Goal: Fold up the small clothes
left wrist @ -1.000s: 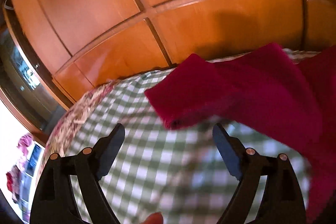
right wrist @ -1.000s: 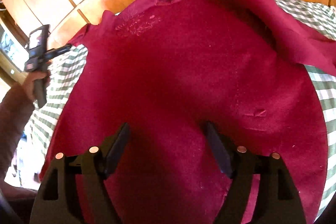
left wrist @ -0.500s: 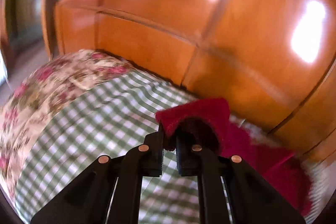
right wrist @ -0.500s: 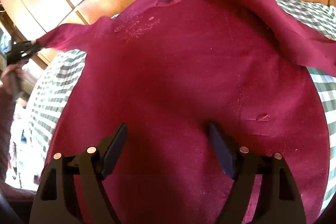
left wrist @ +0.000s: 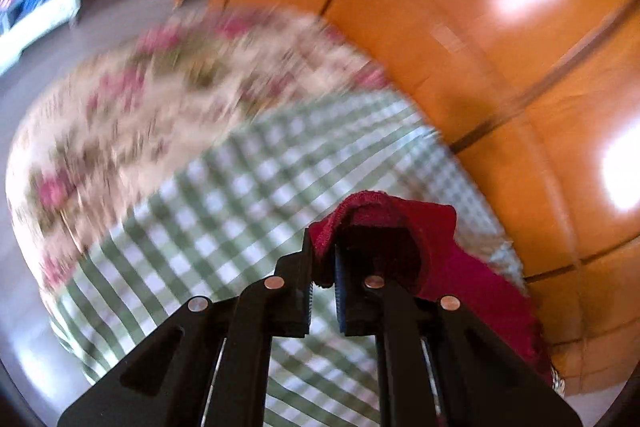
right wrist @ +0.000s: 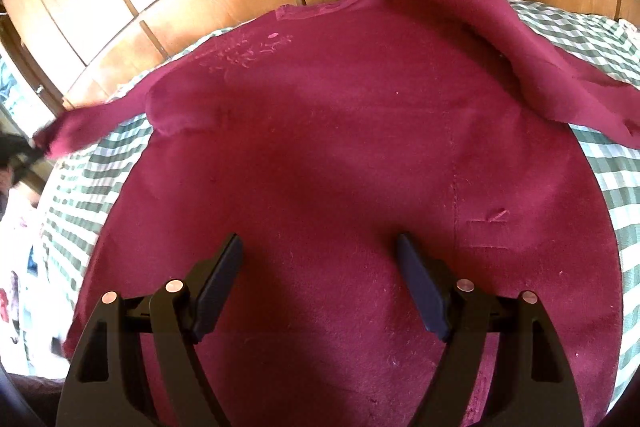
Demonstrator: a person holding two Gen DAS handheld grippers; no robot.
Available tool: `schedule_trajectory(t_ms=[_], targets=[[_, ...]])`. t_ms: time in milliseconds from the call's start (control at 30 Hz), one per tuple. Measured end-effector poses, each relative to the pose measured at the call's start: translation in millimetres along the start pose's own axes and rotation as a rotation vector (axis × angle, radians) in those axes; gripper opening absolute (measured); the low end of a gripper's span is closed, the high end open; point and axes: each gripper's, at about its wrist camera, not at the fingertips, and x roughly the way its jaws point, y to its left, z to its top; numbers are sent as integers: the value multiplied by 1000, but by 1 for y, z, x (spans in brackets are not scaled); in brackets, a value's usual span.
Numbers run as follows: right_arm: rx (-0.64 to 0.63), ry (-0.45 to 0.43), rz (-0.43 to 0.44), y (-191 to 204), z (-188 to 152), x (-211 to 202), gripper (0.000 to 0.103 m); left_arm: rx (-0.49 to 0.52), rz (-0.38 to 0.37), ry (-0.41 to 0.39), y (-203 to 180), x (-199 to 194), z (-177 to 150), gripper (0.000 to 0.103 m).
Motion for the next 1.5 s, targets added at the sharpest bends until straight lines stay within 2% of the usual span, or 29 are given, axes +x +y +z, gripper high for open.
schedule_trajectory(t_ms=[67,133,167,200,267,400,467,567,633,733,800,867,900,933,967,1033,1133,1167,1267,1367,1400,1433,1467,1500], targets=[[10,6,5,-4,1,-7,78,-33,40,28,11,28,-9,12],[44,-9,2,-16,4,-20,77,-50,97,13,16,35,-15,16],[84,-27,2,-29,5,-29,77,-50,104,1,17,35,-18,23],[128,-45,-9,-44,7,-38,77,-36,111,-18,16,31,-22,37],[244,-91,-63,-88,6,-60,73,-8,138,-72,11,20,-28,48],[495,-148,-180,-184,-7,-91,61,87,94,-148,-8,-11,-51,50],[627,-193,-232,-232,-15,-105,58,155,49,-153,-25,-18,-68,52],[777,-252,-234,-287,-19,-114,58,264,0,-134,-55,-22,-108,56],[846,-287,-200,-316,-12,-111,58,313,-58,-88,-75,-21,-140,56],[897,-308,-191,-339,5,-100,58,397,-125,-28,-108,-20,-187,56],[902,-306,-185,-350,27,-87,58,492,-145,-10,-136,-19,-218,57],[877,-282,-186,-355,49,-74,43,579,-162,11,-160,-19,-245,59],[852,-256,-192,-355,59,-70,23,636,-166,28,-174,-18,-260,59],[812,-232,-213,-353,69,-68,9,679,-172,44,-186,-16,-273,59],[750,-238,-255,-348,82,-73,8,709,-179,58,-193,-16,-283,60],[665,-306,-318,-344,97,-94,7,776,-189,82,-207,-16,-303,60],[621,-393,-478,-363,109,-131,7,818,-217,115,-214,-19,-321,60],[634,-399,-502,-373,109,-135,7,823,-218,122,-214,-19,-324,60],[704,-387,-560,-407,104,-137,7,826,-220,147,-210,-21,-331,60],[732,-321,-582,-424,94,-119,7,809,-205,164,-198,-24,-334,60],[738,-305,-562,-425,88,-115,18,805,-205,167,-192,-26,-335,61],[746,-285,-547,-424,82,-113,49,805,-196,161,-186,-30,-340,63],[760,-282,-515,-422,75,-112,66,803,-182,153,-179,-33,-339,66],[763,-297,-504,-416,68,-114,77,793,-171,147,-170,-35,-334,68]])
